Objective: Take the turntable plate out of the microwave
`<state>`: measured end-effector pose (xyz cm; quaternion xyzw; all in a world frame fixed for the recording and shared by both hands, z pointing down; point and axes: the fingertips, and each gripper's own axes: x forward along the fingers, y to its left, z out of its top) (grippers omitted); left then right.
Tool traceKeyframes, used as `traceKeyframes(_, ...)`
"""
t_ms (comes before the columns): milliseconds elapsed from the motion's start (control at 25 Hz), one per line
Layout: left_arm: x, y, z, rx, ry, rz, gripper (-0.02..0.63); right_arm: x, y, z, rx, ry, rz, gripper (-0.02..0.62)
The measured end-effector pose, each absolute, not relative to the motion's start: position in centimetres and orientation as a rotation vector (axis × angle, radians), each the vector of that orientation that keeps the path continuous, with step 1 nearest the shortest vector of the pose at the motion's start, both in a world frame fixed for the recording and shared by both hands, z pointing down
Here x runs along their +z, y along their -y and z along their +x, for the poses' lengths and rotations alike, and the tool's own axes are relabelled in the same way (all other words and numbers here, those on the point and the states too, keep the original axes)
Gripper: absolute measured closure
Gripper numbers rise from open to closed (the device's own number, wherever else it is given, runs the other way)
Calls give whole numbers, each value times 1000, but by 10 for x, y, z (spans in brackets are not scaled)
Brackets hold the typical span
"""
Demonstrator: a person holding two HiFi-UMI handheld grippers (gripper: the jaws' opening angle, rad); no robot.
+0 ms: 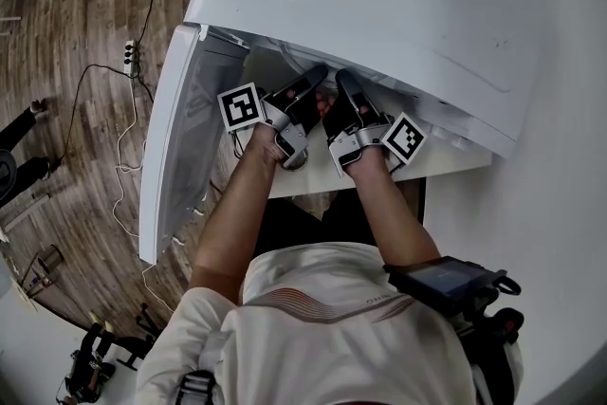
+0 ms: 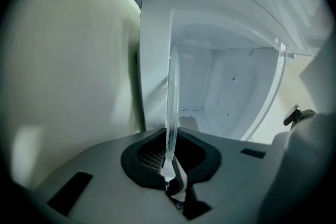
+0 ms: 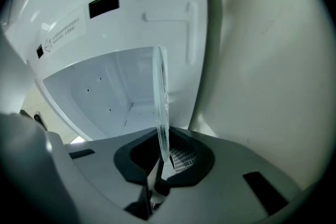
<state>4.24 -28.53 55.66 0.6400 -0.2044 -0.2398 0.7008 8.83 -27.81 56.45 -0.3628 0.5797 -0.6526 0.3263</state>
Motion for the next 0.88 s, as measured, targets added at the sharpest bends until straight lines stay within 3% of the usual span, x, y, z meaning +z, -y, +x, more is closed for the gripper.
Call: traceKeyframes(880,537,292,38,-628,483,1500,561,540,289,88,-1549,-1702,-980,563)
